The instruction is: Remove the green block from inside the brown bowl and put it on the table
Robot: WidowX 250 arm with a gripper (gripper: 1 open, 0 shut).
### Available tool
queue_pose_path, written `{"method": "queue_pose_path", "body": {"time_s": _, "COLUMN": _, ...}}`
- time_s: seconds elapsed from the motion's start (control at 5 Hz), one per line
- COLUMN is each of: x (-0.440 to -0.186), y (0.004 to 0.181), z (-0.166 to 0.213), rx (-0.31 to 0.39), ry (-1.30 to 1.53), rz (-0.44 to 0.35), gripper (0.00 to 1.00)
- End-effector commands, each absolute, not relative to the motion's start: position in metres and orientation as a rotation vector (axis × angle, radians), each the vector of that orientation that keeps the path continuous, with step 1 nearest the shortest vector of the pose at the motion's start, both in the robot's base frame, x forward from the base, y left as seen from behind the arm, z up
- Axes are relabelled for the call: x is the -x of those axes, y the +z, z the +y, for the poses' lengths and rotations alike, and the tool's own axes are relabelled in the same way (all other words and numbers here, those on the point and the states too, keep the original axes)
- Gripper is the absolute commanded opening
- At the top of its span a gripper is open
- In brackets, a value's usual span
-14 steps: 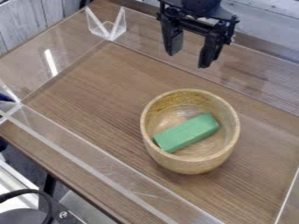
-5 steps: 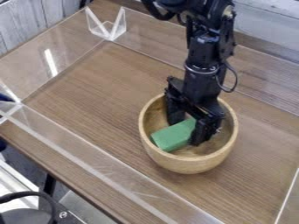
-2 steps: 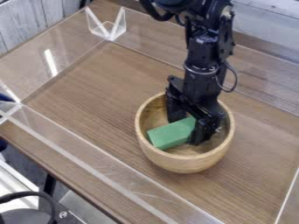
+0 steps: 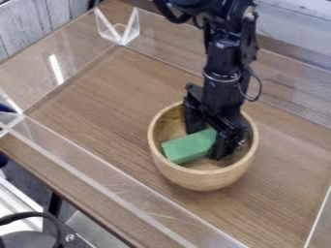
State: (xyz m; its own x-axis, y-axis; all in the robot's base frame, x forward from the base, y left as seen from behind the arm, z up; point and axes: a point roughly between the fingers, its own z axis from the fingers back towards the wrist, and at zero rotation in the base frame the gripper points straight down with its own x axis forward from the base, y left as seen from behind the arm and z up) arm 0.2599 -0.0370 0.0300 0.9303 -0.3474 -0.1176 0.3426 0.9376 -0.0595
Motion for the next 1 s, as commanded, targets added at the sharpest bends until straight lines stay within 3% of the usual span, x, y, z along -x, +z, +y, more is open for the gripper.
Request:
{"method": "queue_pose_path", "body": {"time_s": 0.0, "x": -0.2628, "y": 0.0378, "z": -0.0382, "rx": 0.052, "ry": -0.361, "rz": 0.092, "gripper": 1.0}}
{"method": "queue_pose_path", "body": {"time_s": 0.8, "x": -0.2622, "y": 0.04, "z": -0.044, "rx": 0.079, "ry": -0.365, "rz": 0.076, "gripper": 1.0}}
